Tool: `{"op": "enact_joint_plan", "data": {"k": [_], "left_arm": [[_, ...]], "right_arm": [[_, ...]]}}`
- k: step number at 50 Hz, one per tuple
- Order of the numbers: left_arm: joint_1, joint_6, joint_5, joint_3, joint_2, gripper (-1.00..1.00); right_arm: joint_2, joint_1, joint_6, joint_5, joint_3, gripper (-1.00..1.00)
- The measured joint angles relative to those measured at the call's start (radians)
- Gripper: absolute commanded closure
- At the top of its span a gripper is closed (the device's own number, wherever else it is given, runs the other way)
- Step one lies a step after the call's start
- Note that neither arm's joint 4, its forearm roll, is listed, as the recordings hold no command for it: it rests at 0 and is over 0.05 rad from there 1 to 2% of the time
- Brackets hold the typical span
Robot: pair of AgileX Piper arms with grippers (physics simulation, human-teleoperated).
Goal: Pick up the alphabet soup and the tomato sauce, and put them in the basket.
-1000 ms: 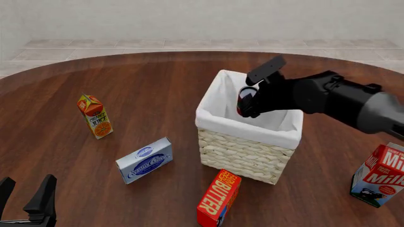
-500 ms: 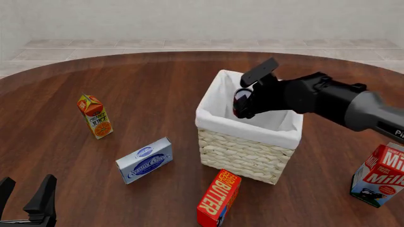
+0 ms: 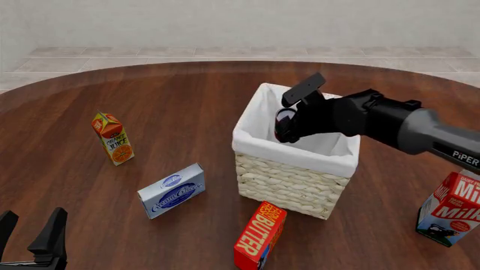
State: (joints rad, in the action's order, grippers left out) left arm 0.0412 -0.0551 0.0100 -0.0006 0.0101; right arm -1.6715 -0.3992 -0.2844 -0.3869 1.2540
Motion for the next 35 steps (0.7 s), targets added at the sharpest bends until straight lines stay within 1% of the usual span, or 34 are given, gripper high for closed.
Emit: {"op": "enact_joint_plan", "data": {"k": [2,3,17,35], "left_arm": [[0.000,0.000,0.000,0.000,0.000,-1.00],[0.000,0.000,0.000,0.000,0.000,-1.00],[0.000,0.000,0.000,0.000,0.000,-1.00],[0.000,0.000,0.000,0.000,0.000,-1.00]], "right_arm": [[-0.003,0.000,0.000,0.001,0.001,1.00],[-0.004,0.001,0.000,0.002,0.001,-1.00],[-0.009,0.004,0.014,0.004,0.009,-1.00],[0.004,0.004,0.016,-0.008,0.016,-1.00]]}}
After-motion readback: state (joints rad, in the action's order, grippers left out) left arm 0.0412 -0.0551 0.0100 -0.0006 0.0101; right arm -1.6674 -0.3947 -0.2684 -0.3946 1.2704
